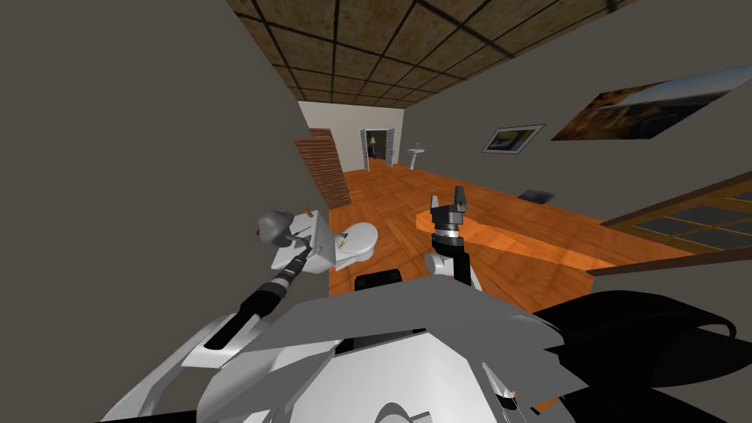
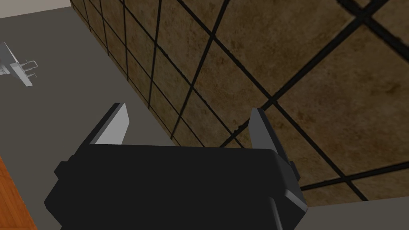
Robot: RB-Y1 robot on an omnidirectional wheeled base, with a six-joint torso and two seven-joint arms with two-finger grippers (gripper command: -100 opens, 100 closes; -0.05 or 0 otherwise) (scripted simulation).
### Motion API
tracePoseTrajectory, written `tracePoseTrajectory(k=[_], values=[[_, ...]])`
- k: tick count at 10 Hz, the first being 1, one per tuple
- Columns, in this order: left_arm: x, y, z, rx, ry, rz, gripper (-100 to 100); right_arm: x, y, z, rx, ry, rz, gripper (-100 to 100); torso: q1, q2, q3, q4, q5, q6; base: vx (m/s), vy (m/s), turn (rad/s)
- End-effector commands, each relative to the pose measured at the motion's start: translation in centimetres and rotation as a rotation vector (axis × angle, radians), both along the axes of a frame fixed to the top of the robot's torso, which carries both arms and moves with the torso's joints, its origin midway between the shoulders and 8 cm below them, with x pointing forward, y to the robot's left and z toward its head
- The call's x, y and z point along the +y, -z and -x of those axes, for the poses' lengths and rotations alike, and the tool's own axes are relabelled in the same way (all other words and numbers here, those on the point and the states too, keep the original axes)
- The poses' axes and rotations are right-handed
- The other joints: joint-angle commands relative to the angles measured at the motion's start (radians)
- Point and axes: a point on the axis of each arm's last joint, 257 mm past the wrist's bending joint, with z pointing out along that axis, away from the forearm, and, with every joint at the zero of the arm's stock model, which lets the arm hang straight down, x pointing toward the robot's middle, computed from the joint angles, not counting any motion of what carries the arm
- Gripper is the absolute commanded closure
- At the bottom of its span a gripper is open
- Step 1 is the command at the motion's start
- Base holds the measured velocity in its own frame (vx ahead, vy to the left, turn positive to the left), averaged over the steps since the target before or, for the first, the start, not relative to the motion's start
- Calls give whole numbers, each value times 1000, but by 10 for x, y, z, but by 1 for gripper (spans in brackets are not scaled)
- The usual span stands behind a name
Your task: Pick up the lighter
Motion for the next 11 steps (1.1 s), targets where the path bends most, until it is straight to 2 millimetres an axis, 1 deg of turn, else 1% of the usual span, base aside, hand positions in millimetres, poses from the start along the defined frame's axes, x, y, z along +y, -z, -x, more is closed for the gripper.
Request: tracePoseTrajectory(k=[1, 2, 3, 6, 7, 8, 11], values=[[15, 10, 4, 48, -15, -46, -100, 0, 0, 0, 0, 0, 0, 0, 0, 0, 0, 0, 0, 0, 43, -17, -77], [28, 15, 6, 80, -23, -83, -100, 0, 0, 0, 0, 0, 0, 0, 0, 0, 0, 0, 0, 0, 51, -26, -123], [30, 16, 7, 86, -27, -85, -100, 0, 0, 0, 0, 0, 0, 0, -1, -1, -1, 0, 0, 0, 41, -16, -43], [74, 31, 16, 187, -69, -199, -100, 0, 0, 0, 0, 0, 0, 0, -1, -2, -1, 0, 0, 0, 62, -22, -102], [87, 33, 18, 212, -80, -233, -100, 0, 0, 0, 0, 0, 0, 0, -1, -2, -1, -1, 0, 0, 70, -29, -107], [88, 34, 19, 216, -84, -235, -100, 0, 0, 0, 0, 0, 0, 0, -1, -2, -1, -1, 0, 0, 45, -17, -38], [128, 37, 28, 293, -126, -332, -100, 0, 0, 0, 0, 0, 0, 0, 0, -1, 0, 0, 0, 0, 49, -10, -92]])
